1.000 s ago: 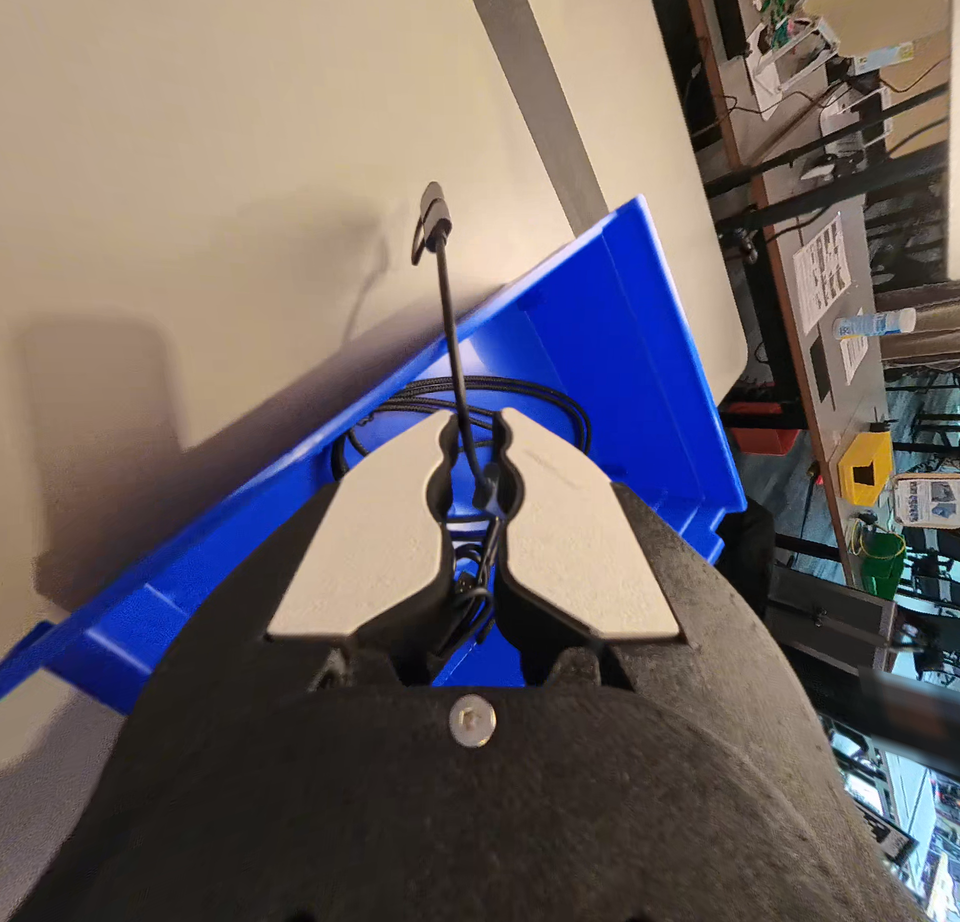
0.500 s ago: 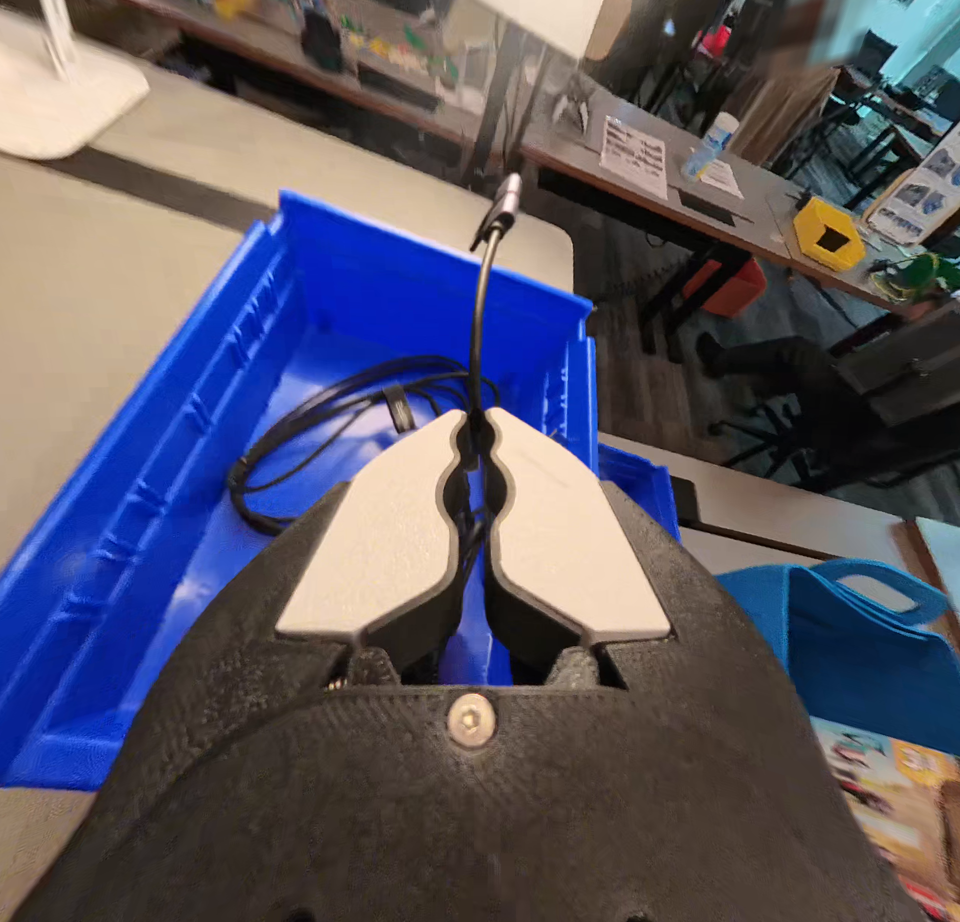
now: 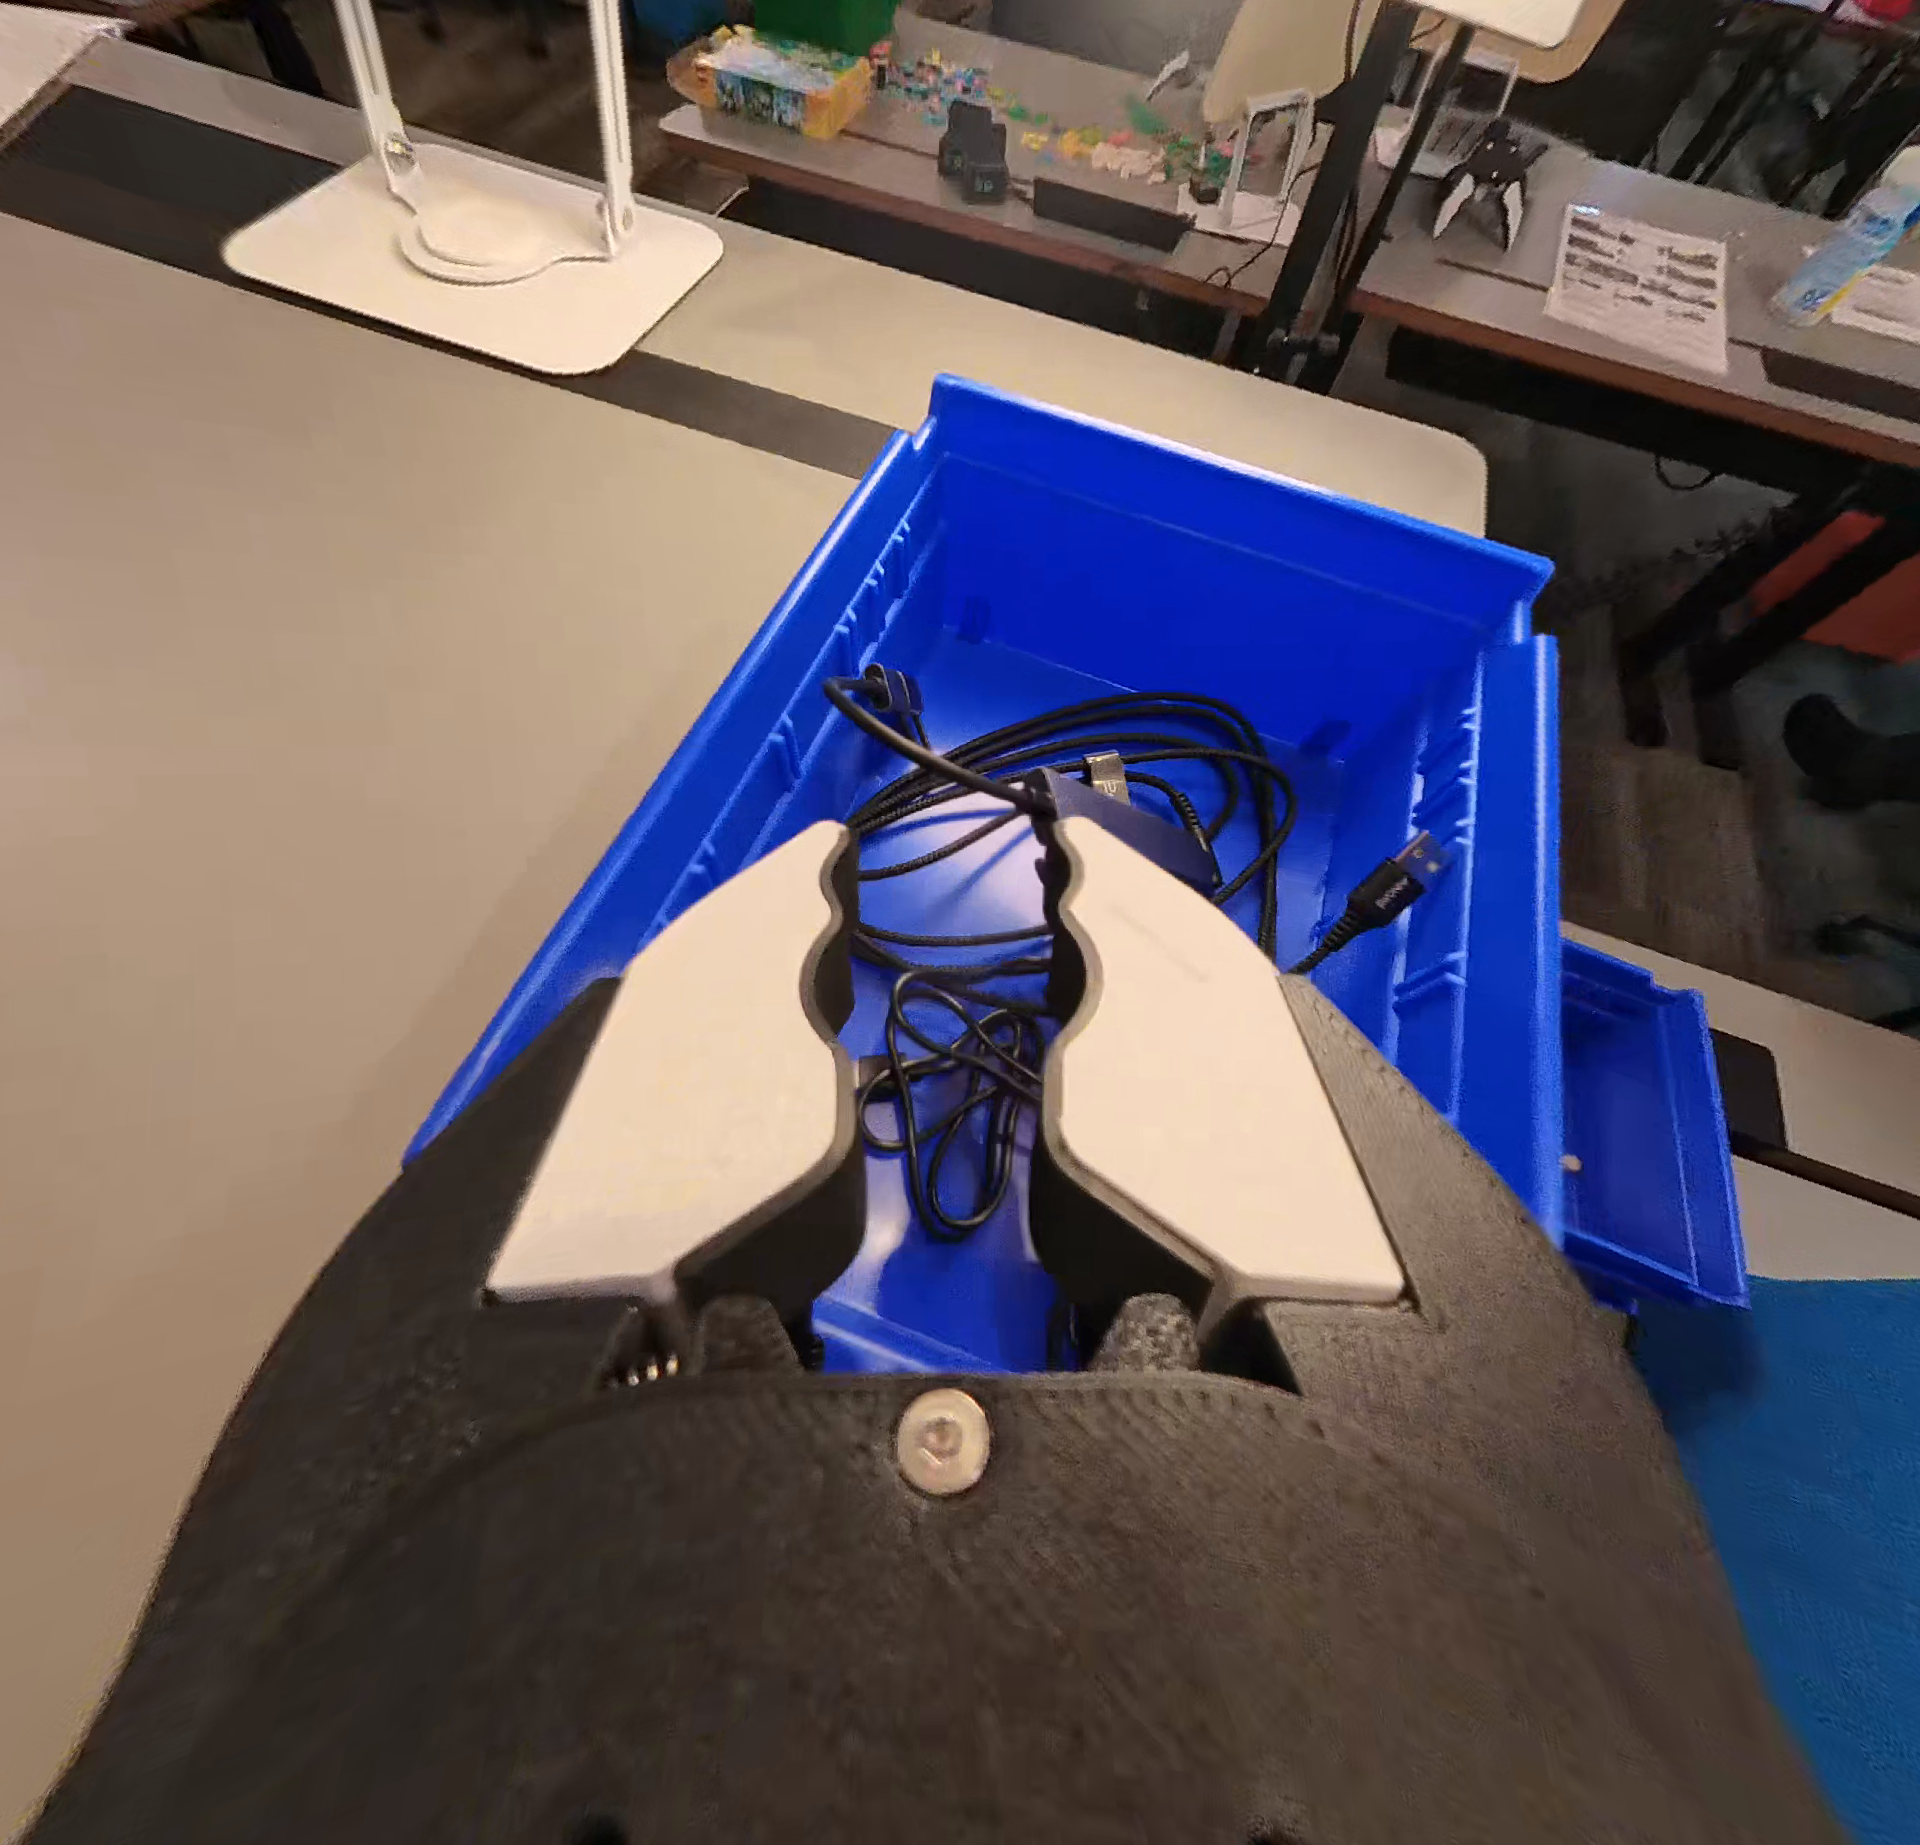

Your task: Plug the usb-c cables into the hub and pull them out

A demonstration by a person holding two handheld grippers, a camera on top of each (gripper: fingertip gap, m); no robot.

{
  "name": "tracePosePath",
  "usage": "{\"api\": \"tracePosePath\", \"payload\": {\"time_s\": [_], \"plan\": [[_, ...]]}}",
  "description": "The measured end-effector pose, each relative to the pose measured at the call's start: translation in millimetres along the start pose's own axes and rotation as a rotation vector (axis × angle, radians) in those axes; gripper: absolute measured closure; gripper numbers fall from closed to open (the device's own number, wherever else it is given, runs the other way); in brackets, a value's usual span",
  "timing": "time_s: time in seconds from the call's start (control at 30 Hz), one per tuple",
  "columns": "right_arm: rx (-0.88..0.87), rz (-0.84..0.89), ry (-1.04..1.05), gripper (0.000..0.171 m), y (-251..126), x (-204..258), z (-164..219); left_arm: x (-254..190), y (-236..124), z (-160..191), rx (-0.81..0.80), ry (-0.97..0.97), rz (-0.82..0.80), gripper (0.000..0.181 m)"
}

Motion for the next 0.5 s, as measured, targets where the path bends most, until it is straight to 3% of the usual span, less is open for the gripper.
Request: {"api": "tracePosePath", "payload": {"time_s": [0.1,0.27,0.4,0.5], "plan": [[-0.011,-0.002,-0.042,0.137,-18,7,11,-5,-34,6,0.025,0.134,-0.214,0.153],[0.056,-0.003,-0.093,0.125,-27,37,37,1,-102,15,0.189,0.335,-0.713,0.144],[0.045,0.008,-0.07,0.116,-26,57,52,15,-158,11,0.26,0.264,-0.999,0.129],[0.036,0.003,-0.03,0.106,-19,68,58,27,-192,4,0.203,0.161,-1.075,0.117]]}}
Point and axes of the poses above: each gripper's, where its closed fingertips meet, y out along the fingers, z out of its underside, x = y × z across the jaws, the point moved 10 cm from there along -y, back along the fingers, and after that the axes turned 14 degrees about x, right-handed, at the moved point
